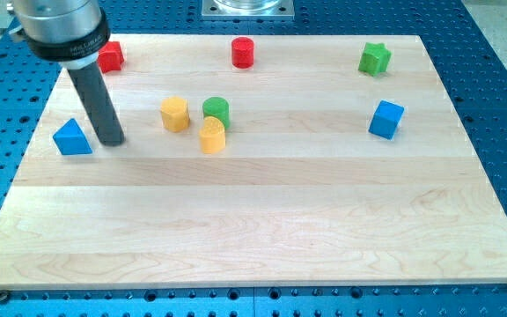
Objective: Push the yellow heart below the green circle
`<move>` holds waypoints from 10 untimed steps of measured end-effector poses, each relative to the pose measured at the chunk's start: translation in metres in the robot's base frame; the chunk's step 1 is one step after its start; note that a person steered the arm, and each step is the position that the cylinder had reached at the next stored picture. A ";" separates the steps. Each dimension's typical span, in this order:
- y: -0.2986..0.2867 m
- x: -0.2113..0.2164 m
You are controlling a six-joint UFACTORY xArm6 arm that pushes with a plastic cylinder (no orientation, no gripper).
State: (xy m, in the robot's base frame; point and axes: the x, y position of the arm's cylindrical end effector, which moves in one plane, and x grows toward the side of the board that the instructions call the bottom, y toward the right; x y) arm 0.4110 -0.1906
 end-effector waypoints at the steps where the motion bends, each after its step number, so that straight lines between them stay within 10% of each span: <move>1: 0.000 -0.003; 8: 0.179 -0.002; 10: 0.151 0.113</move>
State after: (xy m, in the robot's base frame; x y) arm 0.5243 -0.0400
